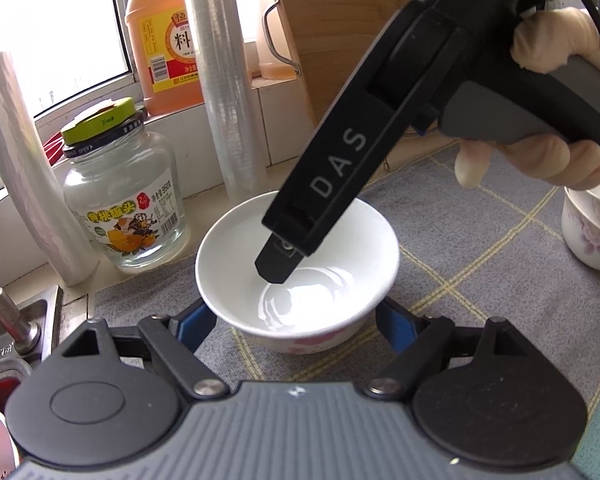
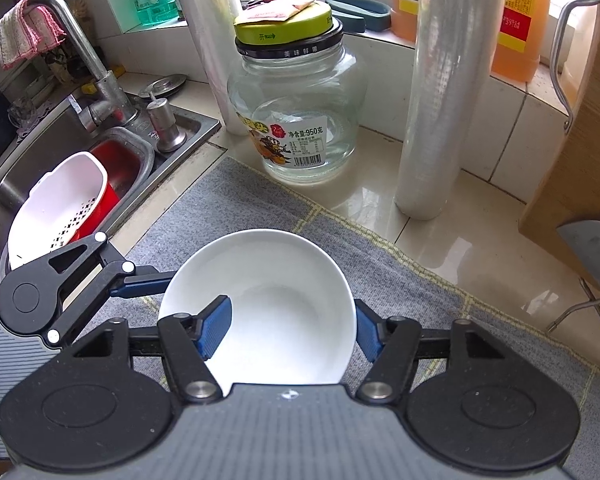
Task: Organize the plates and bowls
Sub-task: 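Lift the pink-flower bowl with the right gripper toward the nested bowls, then lower the held bowl into the two nested bowls with the right gripper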
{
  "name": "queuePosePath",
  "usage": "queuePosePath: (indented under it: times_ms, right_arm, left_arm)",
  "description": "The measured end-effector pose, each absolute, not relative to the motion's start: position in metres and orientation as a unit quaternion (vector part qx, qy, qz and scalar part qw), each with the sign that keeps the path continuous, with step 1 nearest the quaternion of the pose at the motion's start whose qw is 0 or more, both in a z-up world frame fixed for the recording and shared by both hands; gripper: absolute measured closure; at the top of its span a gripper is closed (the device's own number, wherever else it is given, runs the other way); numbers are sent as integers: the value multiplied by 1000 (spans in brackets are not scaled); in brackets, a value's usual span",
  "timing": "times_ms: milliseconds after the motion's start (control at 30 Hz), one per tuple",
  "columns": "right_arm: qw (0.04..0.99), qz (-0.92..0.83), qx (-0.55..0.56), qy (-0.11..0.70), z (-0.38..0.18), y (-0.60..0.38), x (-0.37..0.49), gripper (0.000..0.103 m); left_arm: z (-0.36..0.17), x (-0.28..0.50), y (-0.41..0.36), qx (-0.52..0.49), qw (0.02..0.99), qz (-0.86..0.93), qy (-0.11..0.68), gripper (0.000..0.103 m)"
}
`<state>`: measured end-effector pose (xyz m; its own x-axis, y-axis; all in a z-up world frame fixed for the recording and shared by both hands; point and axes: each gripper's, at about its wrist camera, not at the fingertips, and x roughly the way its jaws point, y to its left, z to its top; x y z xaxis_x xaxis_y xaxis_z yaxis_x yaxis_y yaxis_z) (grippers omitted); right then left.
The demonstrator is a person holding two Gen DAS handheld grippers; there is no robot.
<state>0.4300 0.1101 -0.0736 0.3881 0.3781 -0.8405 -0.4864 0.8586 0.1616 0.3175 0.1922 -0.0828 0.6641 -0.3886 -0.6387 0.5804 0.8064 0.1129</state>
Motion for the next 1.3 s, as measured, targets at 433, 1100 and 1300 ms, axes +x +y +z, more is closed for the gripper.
queuePosePath:
  times_ms: [433, 1100, 1300]
  right_arm:
    - [844, 251, -50, 472, -56, 99, 394, 33]
    - [868, 208, -28, 451, -26, 47, 324, 33]
    - [872, 189, -10, 451, -19, 21, 308, 32]
  left_arm:
    - [-60, 291, 186, 176, 892, -285, 305, 17]
    - [-21, 243, 143, 226, 869, -342, 276, 17]
    - [-11, 236, 123, 226, 859, -368, 275, 16]
